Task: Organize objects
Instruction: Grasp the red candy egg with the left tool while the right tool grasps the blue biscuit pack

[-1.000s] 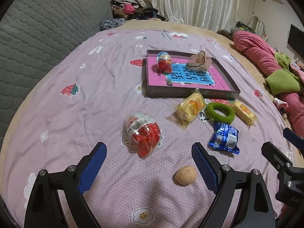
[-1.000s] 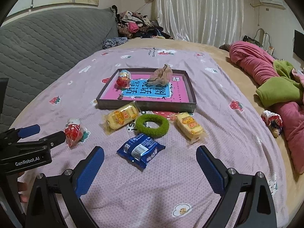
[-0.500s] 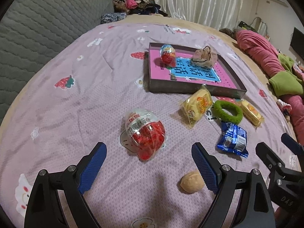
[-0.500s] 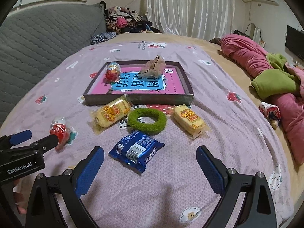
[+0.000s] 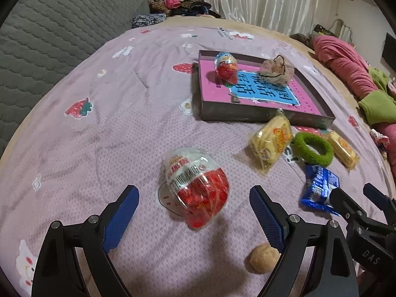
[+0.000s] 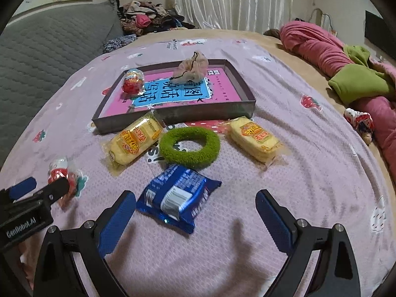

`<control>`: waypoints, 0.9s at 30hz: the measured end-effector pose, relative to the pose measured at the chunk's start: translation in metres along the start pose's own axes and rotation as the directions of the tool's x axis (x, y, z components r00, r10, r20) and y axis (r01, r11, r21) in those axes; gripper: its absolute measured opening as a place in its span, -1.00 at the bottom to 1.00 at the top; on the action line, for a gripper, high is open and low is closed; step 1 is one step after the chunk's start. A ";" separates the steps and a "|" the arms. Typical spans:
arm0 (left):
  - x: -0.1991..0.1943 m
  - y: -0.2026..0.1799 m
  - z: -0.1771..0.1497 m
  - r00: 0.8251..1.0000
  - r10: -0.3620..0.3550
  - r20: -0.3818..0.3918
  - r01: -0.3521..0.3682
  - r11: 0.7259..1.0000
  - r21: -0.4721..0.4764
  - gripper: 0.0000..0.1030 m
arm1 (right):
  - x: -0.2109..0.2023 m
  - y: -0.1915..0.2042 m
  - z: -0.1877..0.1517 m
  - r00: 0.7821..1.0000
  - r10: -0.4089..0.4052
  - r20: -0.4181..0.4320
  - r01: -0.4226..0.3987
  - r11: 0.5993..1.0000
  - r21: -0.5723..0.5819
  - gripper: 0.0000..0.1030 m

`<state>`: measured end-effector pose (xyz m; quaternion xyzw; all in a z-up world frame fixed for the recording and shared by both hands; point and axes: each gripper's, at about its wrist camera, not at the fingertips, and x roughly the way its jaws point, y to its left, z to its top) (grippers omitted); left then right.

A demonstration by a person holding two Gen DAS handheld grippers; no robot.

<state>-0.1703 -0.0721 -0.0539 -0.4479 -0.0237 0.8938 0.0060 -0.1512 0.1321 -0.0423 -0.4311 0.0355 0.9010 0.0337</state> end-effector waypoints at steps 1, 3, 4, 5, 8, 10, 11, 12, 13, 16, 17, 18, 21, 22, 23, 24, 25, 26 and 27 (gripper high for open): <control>0.002 0.001 0.001 1.000 0.003 0.002 -0.003 1.000 0.000 0.78 | 0.003 0.002 0.002 1.000 -0.011 -0.003 0.011 1.000 0.005 0.90; 0.005 0.002 0.002 1.000 0.011 0.012 -0.011 1.000 0.000 0.78 | 0.010 0.005 0.006 0.999 -0.030 -0.018 0.030 0.999 0.018 0.90; 0.007 0.002 0.002 1.000 0.014 0.012 -0.014 1.000 0.001 0.78 | 0.014 0.008 0.007 0.999 -0.039 -0.029 0.040 0.999 0.021 0.90; 0.009 0.002 0.002 1.000 0.013 0.011 -0.013 1.000 0.001 0.78 | 0.018 0.010 0.008 0.998 -0.051 -0.037 0.051 0.998 0.023 0.90; 0.016 0.003 0.002 1.000 0.004 0.001 -0.004 1.000 0.004 0.78 | 0.029 0.015 0.010 0.997 -0.059 -0.053 0.061 0.998 0.033 0.90; 0.020 0.003 0.002 1.000 0.010 -0.006 -0.010 1.000 0.008 0.78 | 0.036 0.016 0.009 0.995 -0.076 -0.064 0.078 0.996 0.037 0.90; 0.023 0.004 0.002 1.000 0.011 -0.009 -0.011 1.000 0.006 0.78 | 0.039 0.017 0.009 0.994 -0.079 -0.072 0.082 0.996 0.033 0.90; 0.025 0.005 0.003 1.000 0.008 -0.012 -0.008 1.000 0.000 0.78 | 0.043 0.018 0.009 0.993 -0.089 -0.079 0.091 0.995 0.028 0.90; 0.027 0.006 0.003 1.000 0.006 -0.013 -0.006 1.000 -0.006 0.78 | 0.046 0.019 0.009 0.991 -0.097 -0.087 0.100 0.995 0.026 0.90; 0.033 0.009 0.007 1.000 0.006 -0.018 -0.006 1.000 -0.020 0.78 | 0.056 0.017 0.007 0.993 -0.074 -0.095 0.079 0.996 0.047 0.81; 0.035 0.010 0.008 1.000 0.006 -0.020 -0.006 1.000 -0.024 0.78 | 0.058 0.016 0.007 0.993 -0.065 -0.098 0.071 0.996 0.056 0.80; 0.036 0.010 0.009 1.000 0.006 -0.017 -0.007 1.000 -0.027 0.78 | 0.060 0.015 0.007 0.994 -0.061 -0.096 0.067 0.996 0.061 0.78; 0.041 0.009 0.011 1.000 0.024 -0.020 -0.024 0.999 -0.023 0.78 | 0.061 0.015 0.005 0.995 -0.049 -0.082 0.053 0.997 0.051 0.73; 0.042 0.009 0.011 0.999 0.035 -0.021 -0.035 0.999 -0.021 0.78 | 0.062 0.015 0.005 0.996 -0.043 -0.082 0.047 0.998 0.045 0.72; 0.043 0.008 0.011 0.999 0.038 -0.024 -0.039 0.999 -0.022 0.78 | 0.062 0.015 0.004 0.996 -0.036 -0.083 0.040 0.998 0.040 0.71; 0.047 0.009 0.011 0.998 0.041 -0.038 -0.042 0.999 -0.023 0.78 | 0.063 0.015 0.004 0.996 -0.027 -0.082 0.030 0.999 0.032 0.69; 0.051 0.009 0.011 0.998 0.035 -0.054 -0.037 0.999 -0.026 0.78 | 0.063 0.015 0.003 0.997 -0.020 -0.081 0.022 1.000 0.020 0.67; 0.052 0.010 0.010 0.998 0.027 -0.063 -0.029 0.999 -0.030 0.78 | 0.063 0.015 0.003 0.997 -0.011 -0.076 0.012 1.000 0.012 0.66; 0.056 0.012 0.010 0.997 0.022 -0.073 -0.025 0.999 -0.033 0.78 | 0.062 0.014 0.002 0.998 -0.003 -0.066 0.004 1.000 0.004 0.62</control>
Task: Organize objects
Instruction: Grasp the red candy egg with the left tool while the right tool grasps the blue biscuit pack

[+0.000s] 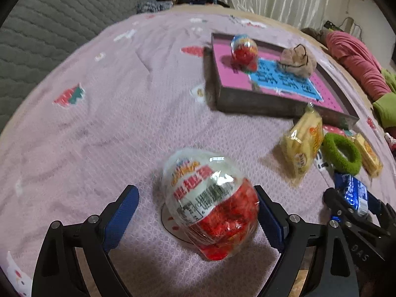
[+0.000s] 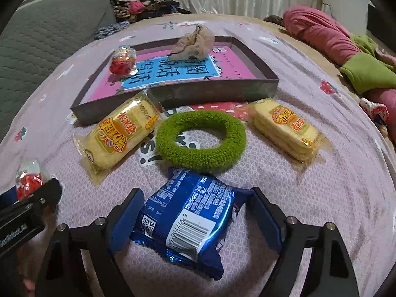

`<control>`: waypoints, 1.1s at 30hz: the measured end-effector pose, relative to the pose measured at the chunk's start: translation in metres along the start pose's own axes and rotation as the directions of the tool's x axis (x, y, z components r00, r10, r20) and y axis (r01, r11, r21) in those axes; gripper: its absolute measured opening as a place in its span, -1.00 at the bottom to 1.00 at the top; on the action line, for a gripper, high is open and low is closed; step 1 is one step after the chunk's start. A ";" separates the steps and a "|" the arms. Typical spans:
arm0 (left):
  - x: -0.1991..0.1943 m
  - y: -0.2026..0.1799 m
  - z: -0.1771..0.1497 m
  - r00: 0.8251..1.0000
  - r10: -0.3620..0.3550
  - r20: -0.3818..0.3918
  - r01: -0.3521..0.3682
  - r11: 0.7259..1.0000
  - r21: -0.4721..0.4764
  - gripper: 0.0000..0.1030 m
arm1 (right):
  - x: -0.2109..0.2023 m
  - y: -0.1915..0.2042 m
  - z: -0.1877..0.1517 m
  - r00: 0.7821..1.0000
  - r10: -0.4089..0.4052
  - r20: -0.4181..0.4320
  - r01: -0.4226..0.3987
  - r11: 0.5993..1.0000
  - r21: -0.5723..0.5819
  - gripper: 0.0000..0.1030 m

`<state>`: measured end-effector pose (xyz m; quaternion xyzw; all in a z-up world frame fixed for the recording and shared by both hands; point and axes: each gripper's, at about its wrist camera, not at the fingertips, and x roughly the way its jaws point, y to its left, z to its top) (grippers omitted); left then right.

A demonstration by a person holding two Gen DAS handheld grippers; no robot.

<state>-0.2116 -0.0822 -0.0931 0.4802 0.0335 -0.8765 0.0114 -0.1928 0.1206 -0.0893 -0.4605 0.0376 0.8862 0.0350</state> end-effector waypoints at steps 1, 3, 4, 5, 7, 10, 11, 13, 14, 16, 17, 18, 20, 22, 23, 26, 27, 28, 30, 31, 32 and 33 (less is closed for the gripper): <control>0.002 0.001 0.000 1.000 0.004 -0.001 -0.004 1.000 -0.001 0.78 | -0.001 -0.001 -0.001 1.000 0.003 0.007 -0.003 1.000 -0.007 0.58; 0.002 0.001 0.001 1.000 0.004 0.008 -0.004 1.000 -0.003 0.78 | -0.002 -0.001 -0.003 1.000 0.008 0.017 -0.008 1.000 -0.030 0.48; 0.001 0.000 0.001 1.000 0.006 0.011 -0.006 1.000 -0.001 0.78 | -0.003 -0.001 -0.004 1.000 0.012 0.019 -0.012 0.999 -0.044 0.33; 0.000 0.000 0.001 1.000 0.008 0.014 -0.008 1.000 0.001 0.78 | -0.004 -0.001 -0.004 1.000 0.018 0.022 -0.017 0.998 -0.057 0.33; 0.001 -0.001 0.001 1.000 -0.003 0.016 0.003 1.000 -0.004 0.77 | -0.005 -0.003 -0.005 0.999 0.032 0.016 -0.030 0.997 -0.072 0.32; 0.003 0.000 0.001 1.000 -0.017 0.017 0.017 1.000 -0.003 0.73 | -0.007 -0.006 -0.006 0.998 0.055 0.021 -0.053 0.996 -0.075 0.31; 0.003 0.000 0.002 0.999 -0.029 0.019 0.029 1.000 -0.003 0.59 | -0.008 -0.007 -0.007 0.998 0.060 0.022 -0.058 0.995 -0.077 0.30; 0.001 0.001 0.002 0.999 -0.045 0.029 0.045 0.999 -0.006 0.28 | -0.010 -0.010 -0.009 0.997 0.073 0.025 -0.070 0.994 -0.082 0.29; 0.000 0.001 0.002 0.999 -0.039 0.035 0.039 0.999 -0.003 0.29 | -0.011 -0.010 -0.009 0.997 0.079 0.026 -0.076 0.994 -0.084 0.29; -0.001 0.001 0.002 0.998 -0.044 0.037 0.044 0.999 0.000 0.28 | -0.013 -0.012 -0.011 0.996 0.086 0.027 -0.084 0.993 -0.087 0.28; 0.000 0.002 0.001 0.998 -0.046 0.036 0.046 0.999 0.001 0.28 | -0.014 -0.013 -0.012 0.996 0.090 0.027 -0.088 0.992 -0.089 0.28; -0.001 0.002 0.001 0.998 -0.046 0.041 0.046 0.999 0.002 0.28 | -0.016 -0.014 -0.013 0.995 0.096 0.028 -0.094 0.992 -0.089 0.28; -0.002 0.001 -0.001 0.998 -0.046 0.043 0.045 0.999 0.010 0.28 | -0.018 -0.016 -0.015 0.995 0.100 0.029 -0.097 0.991 -0.092 0.28; -0.003 0.000 -0.001 0.998 -0.045 0.042 0.045 0.999 0.017 0.28 | -0.021 -0.018 -0.017 0.994 0.107 0.029 -0.103 0.990 -0.093 0.27; -0.004 0.000 -0.001 0.998 -0.048 0.043 0.047 0.999 0.017 0.28 | -0.022 -0.019 -0.018 0.993 0.113 0.028 -0.110 0.990 -0.093 0.27; -0.007 0.000 -0.002 0.998 -0.046 0.047 0.045 0.999 0.021 0.28 | -0.025 -0.022 -0.019 0.993 0.115 0.026 -0.112 0.989 -0.100 0.25; -0.008 0.000 -0.003 0.998 -0.047 0.046 0.046 0.999 0.021 0.28 | -0.027 -0.024 -0.020 0.992 0.119 0.027 -0.116 0.988 -0.098 0.24; -0.009 -0.001 -0.004 0.998 -0.042 0.047 0.041 0.999 0.023 0.28 | -0.028 -0.026 -0.020 0.992 0.122 0.028 -0.119 0.988 -0.095 0.24; -0.014 -0.002 -0.007 0.998 -0.043 0.054 0.041 0.999 0.028 0.28 | -0.030 -0.030 -0.020 0.993 0.117 0.035 -0.114 0.989 -0.091 0.24; -0.017 -0.003 -0.008 0.997 -0.039 0.059 0.037 0.999 0.034 0.28 | -0.031 -0.032 -0.020 0.992 0.120 0.035 -0.117 0.989 -0.087 0.23; -0.020 -0.005 -0.009 0.997 -0.034 0.068 0.031 0.999 0.041 0.28 | -0.031 -0.034 -0.020 0.992 0.121 0.035 -0.118 0.990 -0.083 0.23; -0.024 -0.007 -0.010 0.997 -0.030 0.076 0.026 0.998 0.048 0.28 | -0.032 -0.036 -0.020 0.992 0.118 0.036 -0.115 0.990 -0.082 0.23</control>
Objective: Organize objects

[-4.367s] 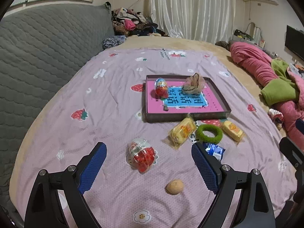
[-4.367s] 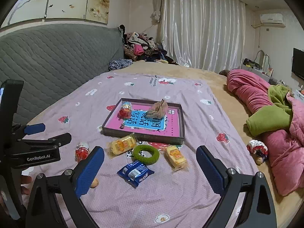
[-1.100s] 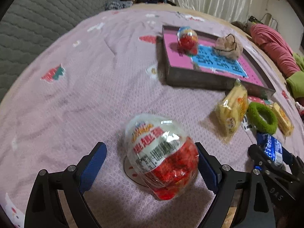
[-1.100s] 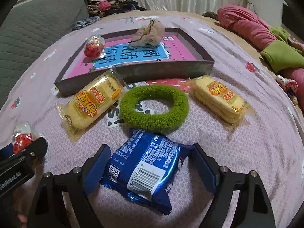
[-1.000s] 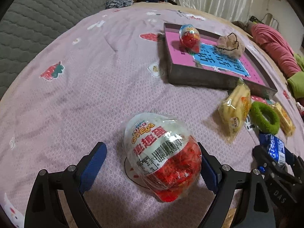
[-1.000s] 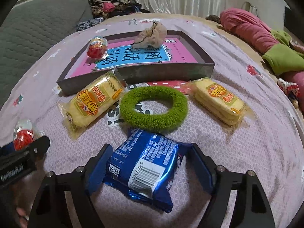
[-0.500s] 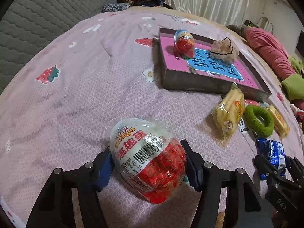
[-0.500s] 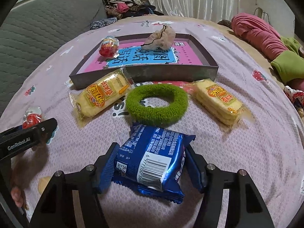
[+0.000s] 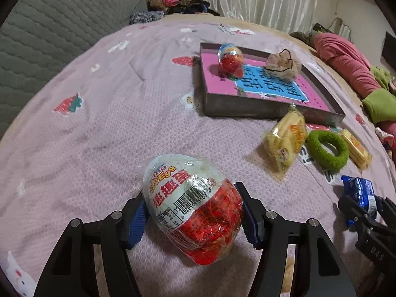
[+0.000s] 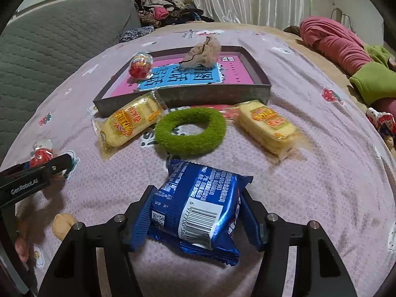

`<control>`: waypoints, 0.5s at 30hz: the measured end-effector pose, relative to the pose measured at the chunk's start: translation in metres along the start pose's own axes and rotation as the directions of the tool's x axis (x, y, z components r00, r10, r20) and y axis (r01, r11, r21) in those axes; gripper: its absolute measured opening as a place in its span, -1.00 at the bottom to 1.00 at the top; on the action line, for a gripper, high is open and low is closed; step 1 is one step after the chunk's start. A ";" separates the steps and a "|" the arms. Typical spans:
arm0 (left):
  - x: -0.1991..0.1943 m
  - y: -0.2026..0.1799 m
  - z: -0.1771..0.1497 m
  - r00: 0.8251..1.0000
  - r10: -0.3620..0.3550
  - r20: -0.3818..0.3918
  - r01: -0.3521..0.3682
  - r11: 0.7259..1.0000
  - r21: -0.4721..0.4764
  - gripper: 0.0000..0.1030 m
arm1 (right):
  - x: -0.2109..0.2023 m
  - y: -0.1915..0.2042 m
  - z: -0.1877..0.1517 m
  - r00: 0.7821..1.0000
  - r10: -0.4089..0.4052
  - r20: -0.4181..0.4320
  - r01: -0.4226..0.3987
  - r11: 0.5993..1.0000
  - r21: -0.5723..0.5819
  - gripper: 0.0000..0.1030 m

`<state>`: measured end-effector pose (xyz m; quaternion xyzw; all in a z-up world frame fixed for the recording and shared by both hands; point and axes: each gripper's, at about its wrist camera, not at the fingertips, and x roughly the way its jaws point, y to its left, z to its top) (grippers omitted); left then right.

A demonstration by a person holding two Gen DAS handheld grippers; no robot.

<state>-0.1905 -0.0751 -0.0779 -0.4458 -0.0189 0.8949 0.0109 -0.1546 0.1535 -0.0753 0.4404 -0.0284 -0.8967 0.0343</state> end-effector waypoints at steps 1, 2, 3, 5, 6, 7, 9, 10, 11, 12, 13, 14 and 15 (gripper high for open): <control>-0.002 -0.001 0.000 1.000 -0.003 0.001 0.003 1.000 -0.001 0.28 | -0.001 -0.001 0.000 1.000 0.000 0.001 0.000 1.000 -0.001 0.23; -0.004 -0.001 -0.001 1.000 -0.008 0.003 0.008 1.000 -0.005 0.28 | -0.002 -0.002 0.000 1.000 0.001 0.002 -0.001 1.000 0.001 0.23; -0.007 -0.001 -0.002 1.000 -0.004 0.006 0.004 1.000 -0.009 0.28 | -0.004 -0.003 -0.001 1.000 0.003 0.002 -0.003 1.000 0.005 0.23; -0.012 -0.001 -0.004 1.000 0.003 0.015 -0.003 1.000 -0.014 0.28 | -0.008 -0.004 -0.002 1.000 0.003 0.010 -0.003 1.000 0.008 0.23; -0.015 -0.001 -0.006 1.000 0.008 0.018 -0.007 1.000 -0.013 0.28 | -0.009 -0.004 -0.003 1.000 0.004 0.012 -0.004 1.000 0.008 0.23; -0.017 0.000 -0.007 1.000 0.012 0.022 -0.012 1.000 -0.013 0.28 | -0.011 -0.004 -0.003 1.000 0.007 0.014 -0.007 1.000 0.008 0.23; -0.021 0.000 -0.010 0.999 0.023 0.025 -0.023 1.000 -0.015 0.28 | -0.017 -0.003 -0.002 1.000 0.011 0.023 -0.011 1.000 0.007 0.23; -0.023 0.001 -0.012 1.000 0.018 0.024 -0.017 1.000 -0.023 0.28 | -0.019 -0.002 -0.002 1.000 0.014 0.025 -0.014 1.000 0.005 0.23; -0.025 0.001 -0.013 1.000 0.010 0.022 -0.009 1.000 -0.028 0.28 | -0.022 -0.001 -0.002 0.999 0.014 0.030 -0.014 1.000 0.002 0.23; -0.029 -0.001 -0.014 1.000 0.008 0.024 -0.007 1.000 -0.027 0.28 | -0.026 0.000 -0.001 0.999 0.015 0.037 -0.015 1.000 -0.002 0.23; -0.035 -0.004 -0.016 0.999 0.011 0.033 -0.010 1.000 -0.017 0.28 | -0.030 0.000 -0.001 0.999 0.018 0.044 -0.017 1.000 -0.003 0.23; -0.037 -0.006 -0.017 0.999 0.015 0.036 -0.014 1.000 -0.011 0.28 | -0.034 0.001 0.000 0.999 0.020 0.050 -0.020 1.000 -0.001 0.23; -0.043 -0.010 -0.019 0.999 0.016 0.043 -0.016 1.000 -0.003 0.28 | -0.038 0.001 0.001 0.998 0.023 0.058 -0.023 1.000 -0.001 0.23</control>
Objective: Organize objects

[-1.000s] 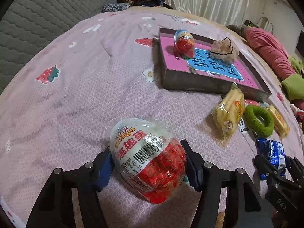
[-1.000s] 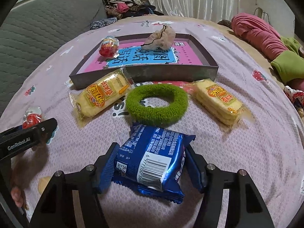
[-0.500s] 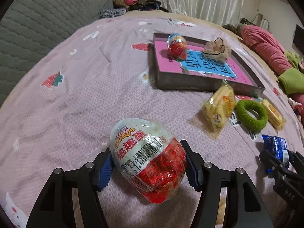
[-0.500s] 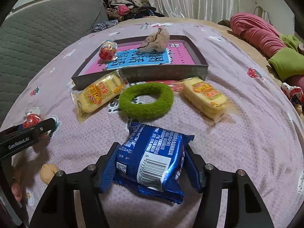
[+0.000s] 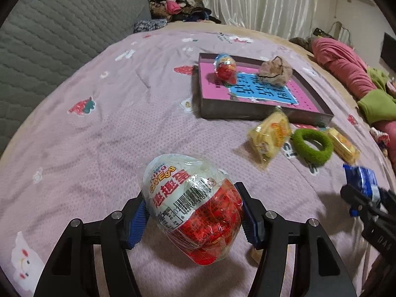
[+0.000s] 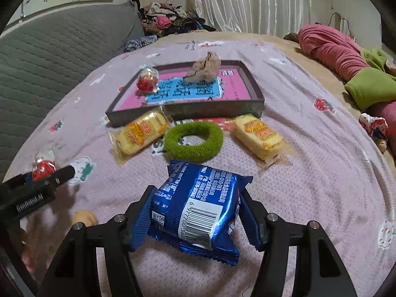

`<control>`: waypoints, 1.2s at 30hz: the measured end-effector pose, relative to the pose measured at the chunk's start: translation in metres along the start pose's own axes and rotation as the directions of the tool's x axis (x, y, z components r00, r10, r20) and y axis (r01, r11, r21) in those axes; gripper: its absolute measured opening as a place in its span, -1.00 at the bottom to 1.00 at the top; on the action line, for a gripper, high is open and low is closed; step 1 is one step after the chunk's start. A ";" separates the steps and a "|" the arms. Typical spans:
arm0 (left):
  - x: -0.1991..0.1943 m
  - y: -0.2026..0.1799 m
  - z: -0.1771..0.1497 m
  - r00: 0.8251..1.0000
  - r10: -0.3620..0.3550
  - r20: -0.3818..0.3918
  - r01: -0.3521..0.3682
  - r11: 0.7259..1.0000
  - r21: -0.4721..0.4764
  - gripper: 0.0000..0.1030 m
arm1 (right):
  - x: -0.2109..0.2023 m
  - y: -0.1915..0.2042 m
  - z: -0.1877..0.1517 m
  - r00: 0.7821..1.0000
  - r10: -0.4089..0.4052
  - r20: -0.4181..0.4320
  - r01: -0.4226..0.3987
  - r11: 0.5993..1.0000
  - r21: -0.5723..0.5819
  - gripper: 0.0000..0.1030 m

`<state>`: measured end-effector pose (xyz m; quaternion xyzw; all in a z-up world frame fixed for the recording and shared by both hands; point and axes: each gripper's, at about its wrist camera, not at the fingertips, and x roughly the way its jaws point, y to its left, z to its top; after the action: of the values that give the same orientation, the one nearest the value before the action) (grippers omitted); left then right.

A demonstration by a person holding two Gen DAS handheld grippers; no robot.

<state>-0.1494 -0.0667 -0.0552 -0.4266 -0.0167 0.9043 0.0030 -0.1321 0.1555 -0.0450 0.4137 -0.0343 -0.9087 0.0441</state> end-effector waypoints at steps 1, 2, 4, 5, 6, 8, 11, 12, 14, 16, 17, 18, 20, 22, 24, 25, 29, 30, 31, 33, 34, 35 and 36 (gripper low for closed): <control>-0.003 -0.003 -0.001 1.000 -0.001 0.005 0.001 1.000 0.004 0.28 | -0.004 0.001 0.001 1.000 0.003 0.008 -0.003 1.000 -0.002 0.23; -0.006 -0.004 -0.002 1.000 -0.002 0.006 0.002 1.000 0.004 0.28 | -0.008 0.002 0.002 1.000 0.004 0.013 -0.004 1.000 -0.004 0.23; -0.012 -0.009 -0.004 1.000 -0.007 0.009 0.007 1.000 0.004 0.28 | -0.016 0.004 0.003 1.000 0.009 0.028 -0.009 1.000 -0.012 0.23; -0.016 -0.011 -0.005 1.000 -0.008 0.012 0.008 1.000 0.004 0.28 | -0.020 0.004 0.003 0.999 0.014 0.031 -0.014 1.000 -0.014 0.23; -0.020 -0.015 -0.006 1.000 -0.007 0.018 0.006 1.000 0.009 0.28 | -0.023 0.004 0.002 0.999 0.018 0.027 -0.017 1.000 -0.018 0.23; -0.030 -0.020 -0.006 1.000 -0.003 0.030 0.003 1.000 0.016 0.28 | -0.030 0.004 0.002 0.999 0.024 0.032 -0.023 1.000 -0.020 0.23; -0.045 -0.029 -0.007 0.999 -0.001 0.051 0.000 1.000 0.025 0.28 | -0.044 0.001 0.002 0.999 0.028 0.046 -0.026 0.999 -0.028 0.23; -0.050 -0.032 -0.007 0.998 0.003 0.058 -0.004 0.999 0.031 0.28 | -0.050 0.000 0.003 0.998 0.030 0.057 -0.028 0.999 -0.031 0.23; -0.057 -0.036 -0.008 0.997 0.012 0.070 -0.015 0.999 0.039 0.28 | -0.059 -0.002 0.004 0.997 0.032 0.072 -0.029 0.999 -0.033 0.23; -0.063 -0.040 -0.009 0.997 0.008 0.072 -0.011 0.999 0.040 0.28 | -0.070 -0.003 0.004 0.995 0.032 0.091 -0.028 0.999 -0.041 0.23; -0.067 -0.042 -0.010 0.997 0.009 0.076 -0.012 0.999 0.040 0.28 | -0.075 -0.003 0.005 0.995 0.033 0.097 -0.028 0.999 -0.044 0.23; -0.071 -0.045 -0.010 0.997 0.013 0.081 -0.016 0.999 0.045 0.28 | -0.081 -0.004 0.006 0.994 0.030 0.106 -0.025 0.999 -0.048 0.23; -0.079 -0.048 -0.009 0.996 0.014 0.091 -0.019 0.999 0.048 0.28 | -0.090 -0.004 0.008 0.992 0.031 0.123 -0.025 0.998 -0.051 0.23; -0.089 -0.050 -0.005 0.994 0.014 0.105 -0.020 0.998 0.055 0.28 | -0.098 -0.004 0.012 0.991 0.028 0.134 -0.020 0.998 -0.058 0.23; -0.096 -0.052 -0.001 0.992 0.018 0.122 -0.025 0.998 0.062 0.28 | -0.107 -0.002 0.015 0.988 0.034 0.151 -0.024 0.997 -0.069 0.23; -0.099 -0.053 0.001 0.991 0.020 0.130 -0.028 0.998 0.062 0.28 | -0.111 -0.001 0.018 0.986 0.034 0.161 -0.022 0.997 -0.076 0.23; -0.108 -0.055 0.009 0.989 0.019 0.145 -0.028 0.998 0.060 0.28 | -0.121 0.004 0.026 0.981 0.045 0.189 -0.027 0.995 -0.092 0.23; -0.110 -0.055 0.011 0.988 0.022 0.150 -0.031 0.998 0.061 0.28 | -0.122 0.005 0.027 0.980 0.049 0.194 -0.031 0.995 -0.094 0.23; -0.112 -0.055 0.014 0.988 0.026 0.152 -0.036 0.997 0.064 0.28 | -0.125 0.006 0.030 0.977 0.056 0.207 -0.036 0.994 -0.100 0.23; -0.116 -0.055 0.018 0.986 0.046 0.158 -0.057 0.996 0.065 0.28 | -0.128 0.008 0.034 0.972 0.075 0.221 -0.052 0.993 -0.109 0.23; -0.117 -0.055 0.020 0.986 0.055 0.160 -0.066 0.996 0.066 0.28 | -0.128 0.009 0.037 0.971 0.083 0.224 -0.058 0.992 -0.115 0.23; -0.118 -0.055 0.023 0.985 0.065 0.159 -0.076 0.995 0.069 0.28 | -0.129 0.010 0.039 0.970 0.089 0.228 -0.062 0.991 -0.121 0.23; -0.119 -0.054 0.026 0.984 0.076 0.161 -0.088 0.994 0.068 0.28 | -0.130 0.011 0.040 0.969 0.094 0.230 -0.066 0.990 -0.125 0.23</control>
<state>-0.0945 -0.0155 0.0551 -0.3534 0.0346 0.9346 -0.0196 -0.0771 0.1595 0.0801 0.2983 -0.0030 -0.9492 0.1003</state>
